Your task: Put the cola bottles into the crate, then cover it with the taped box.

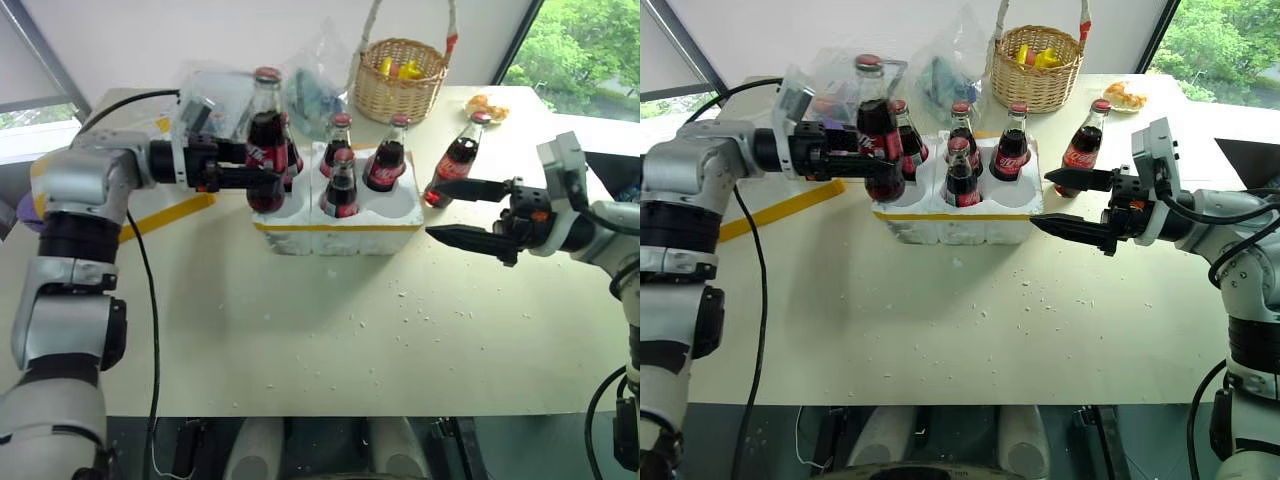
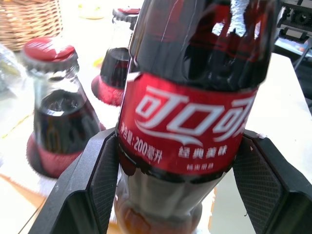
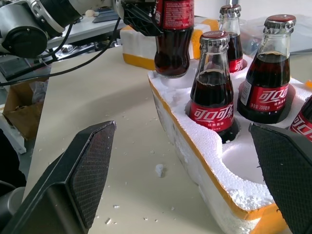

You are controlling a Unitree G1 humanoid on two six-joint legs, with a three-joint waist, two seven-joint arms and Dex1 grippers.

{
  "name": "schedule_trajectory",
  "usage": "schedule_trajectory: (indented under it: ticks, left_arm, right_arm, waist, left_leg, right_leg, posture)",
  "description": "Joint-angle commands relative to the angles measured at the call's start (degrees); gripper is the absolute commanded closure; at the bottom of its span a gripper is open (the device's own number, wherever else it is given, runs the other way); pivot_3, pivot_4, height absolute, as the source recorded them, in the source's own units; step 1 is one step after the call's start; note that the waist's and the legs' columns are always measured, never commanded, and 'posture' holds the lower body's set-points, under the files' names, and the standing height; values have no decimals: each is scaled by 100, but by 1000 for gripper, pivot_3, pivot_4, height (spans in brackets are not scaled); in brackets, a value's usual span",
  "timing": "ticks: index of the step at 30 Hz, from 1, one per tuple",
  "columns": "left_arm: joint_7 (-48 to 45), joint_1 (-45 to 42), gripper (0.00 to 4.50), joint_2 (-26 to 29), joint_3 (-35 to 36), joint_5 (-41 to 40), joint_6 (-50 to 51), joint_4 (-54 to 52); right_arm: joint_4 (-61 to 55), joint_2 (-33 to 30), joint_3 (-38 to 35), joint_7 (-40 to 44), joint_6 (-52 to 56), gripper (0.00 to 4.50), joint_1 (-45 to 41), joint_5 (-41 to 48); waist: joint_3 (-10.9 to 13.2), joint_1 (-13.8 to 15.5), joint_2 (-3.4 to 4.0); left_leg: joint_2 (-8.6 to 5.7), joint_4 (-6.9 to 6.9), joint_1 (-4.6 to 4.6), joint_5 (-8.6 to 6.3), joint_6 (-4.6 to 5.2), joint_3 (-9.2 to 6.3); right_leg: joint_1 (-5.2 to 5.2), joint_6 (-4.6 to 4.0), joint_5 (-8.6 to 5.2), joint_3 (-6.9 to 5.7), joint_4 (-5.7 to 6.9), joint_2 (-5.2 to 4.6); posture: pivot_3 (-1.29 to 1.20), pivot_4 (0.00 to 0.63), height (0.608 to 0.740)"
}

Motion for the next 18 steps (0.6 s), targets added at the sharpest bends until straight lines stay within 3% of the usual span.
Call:
schedule_trajectory:
  ticks: [1, 9, 18]
  left_arm:
    - [-77, -398, 1699, -122, 95, 109, -202, 144]
    - [-153, -674, 1699, -402, 159, 387, -426, 611]
    - [-171, -169, 1699, -358, 208, 451, -338, 292]
  right_arm:
    - [-212, -3, -208, -27, -74, 0, -5, 115]
    - [-231, -15, -252, -49, -96, 0, 39, 116]
    - [-221, -35, -253, -41, -87, 0, 35, 99]
  waist:
    - [0, -4, 0]
    - [1, -36, 0]
    - [1, -28, -1]
  left_leg:
    - [0, -1, 0, 0, 0, 0]
    - [0, -4, -18, 0, 0, 0]
    - [0, -4, -19, 0, 0, 0]
  right_leg:
    - [0, 0, 0, 0, -1, 0]
    - [-14, 2, 2, -1, -11, 0]
    - [-14, 3, 3, -1, -12, 1]
  posture:
    - [0, 150, 737]
    - [0, 150, 737]
    - [0, 150, 737]
